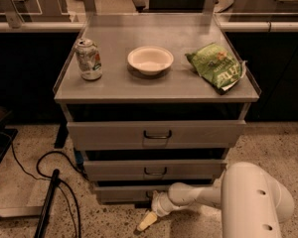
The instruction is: Open bottom drawer
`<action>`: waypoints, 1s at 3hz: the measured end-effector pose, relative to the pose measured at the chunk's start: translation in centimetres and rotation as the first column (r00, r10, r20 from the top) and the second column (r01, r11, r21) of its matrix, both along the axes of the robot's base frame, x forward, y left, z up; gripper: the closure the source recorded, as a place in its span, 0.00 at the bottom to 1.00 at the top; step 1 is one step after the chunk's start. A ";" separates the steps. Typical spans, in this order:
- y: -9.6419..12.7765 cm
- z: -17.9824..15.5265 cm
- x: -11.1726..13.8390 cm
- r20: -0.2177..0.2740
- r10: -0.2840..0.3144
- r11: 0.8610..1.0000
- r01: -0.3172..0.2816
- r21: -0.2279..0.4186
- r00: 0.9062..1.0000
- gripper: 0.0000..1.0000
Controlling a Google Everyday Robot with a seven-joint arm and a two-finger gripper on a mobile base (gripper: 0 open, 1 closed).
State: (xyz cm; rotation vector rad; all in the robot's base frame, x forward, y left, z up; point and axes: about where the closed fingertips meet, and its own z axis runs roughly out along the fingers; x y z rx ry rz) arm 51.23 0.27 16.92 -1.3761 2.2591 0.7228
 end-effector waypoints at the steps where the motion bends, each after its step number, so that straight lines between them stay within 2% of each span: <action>1: 0.0 -0.1 -0.8 -0.029 0.005 1.000 -0.006 -0.007 1.000 0.00; 3: 0.1 0.5 -1.6 -0.049 0.011 1.000 -0.012 -0.008 0.999 0.00</action>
Offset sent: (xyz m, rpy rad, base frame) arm -0.0771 -0.0021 -0.0177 -0.0274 0.2179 0.0901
